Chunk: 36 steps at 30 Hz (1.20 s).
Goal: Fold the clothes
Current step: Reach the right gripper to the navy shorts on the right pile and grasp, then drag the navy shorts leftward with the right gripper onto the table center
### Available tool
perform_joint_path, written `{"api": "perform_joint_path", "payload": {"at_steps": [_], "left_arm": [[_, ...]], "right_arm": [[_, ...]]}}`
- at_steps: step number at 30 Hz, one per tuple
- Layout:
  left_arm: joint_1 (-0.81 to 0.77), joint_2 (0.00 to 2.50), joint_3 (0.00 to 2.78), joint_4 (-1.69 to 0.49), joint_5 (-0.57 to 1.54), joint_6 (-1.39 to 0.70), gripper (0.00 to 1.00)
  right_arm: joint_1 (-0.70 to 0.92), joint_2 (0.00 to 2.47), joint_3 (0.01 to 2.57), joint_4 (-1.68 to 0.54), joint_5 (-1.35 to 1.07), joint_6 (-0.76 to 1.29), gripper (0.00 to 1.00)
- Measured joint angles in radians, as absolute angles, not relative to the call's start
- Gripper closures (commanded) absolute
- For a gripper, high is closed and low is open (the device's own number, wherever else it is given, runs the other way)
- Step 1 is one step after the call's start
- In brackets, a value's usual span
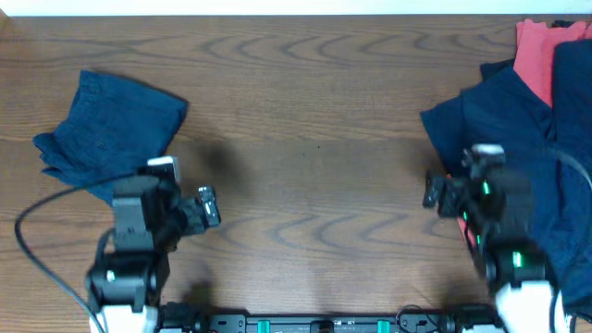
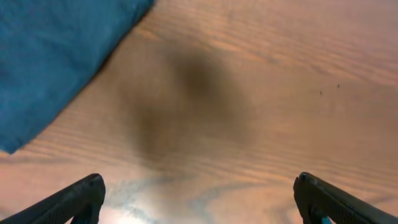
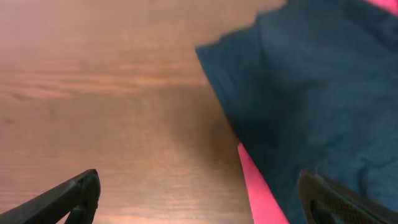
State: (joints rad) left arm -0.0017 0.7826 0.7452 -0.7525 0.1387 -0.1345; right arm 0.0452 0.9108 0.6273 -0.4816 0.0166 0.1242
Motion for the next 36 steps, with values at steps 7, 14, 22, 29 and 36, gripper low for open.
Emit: {"api": "perform_joint_path", "payload": {"at_steps": [7,14,22,29,36], "left_arm": [[-0.002,0.946,0.797,-0.781,0.179,-0.134,0.02],[-0.002,1.037,0.797,-0.781,0.189,-0.134,0.02],[-0.002,1.067,0.797,-0.778,0.194,-0.134,0.02],[-0.002,1.067,0.797,-0.774,0.196,-0.134,0.02],[-0.002,1.068,0.797,-0.775,0.197,-0.134,0.02]], "right_arm": [[0.045,1.309,0.778,-0.313,0.033,0.125,0.01],[0.042,1.597,0.782,-0.075,0.109,0.109,0.11],[0.038,1.744,0.782,0.028,0.242,0.097,0.27],[0.019,1.802,0.796,0.059,0.271,0.106,0.69],[-0.007,1.81,0.804,0.046,0.29,0.118,0.99]]}}
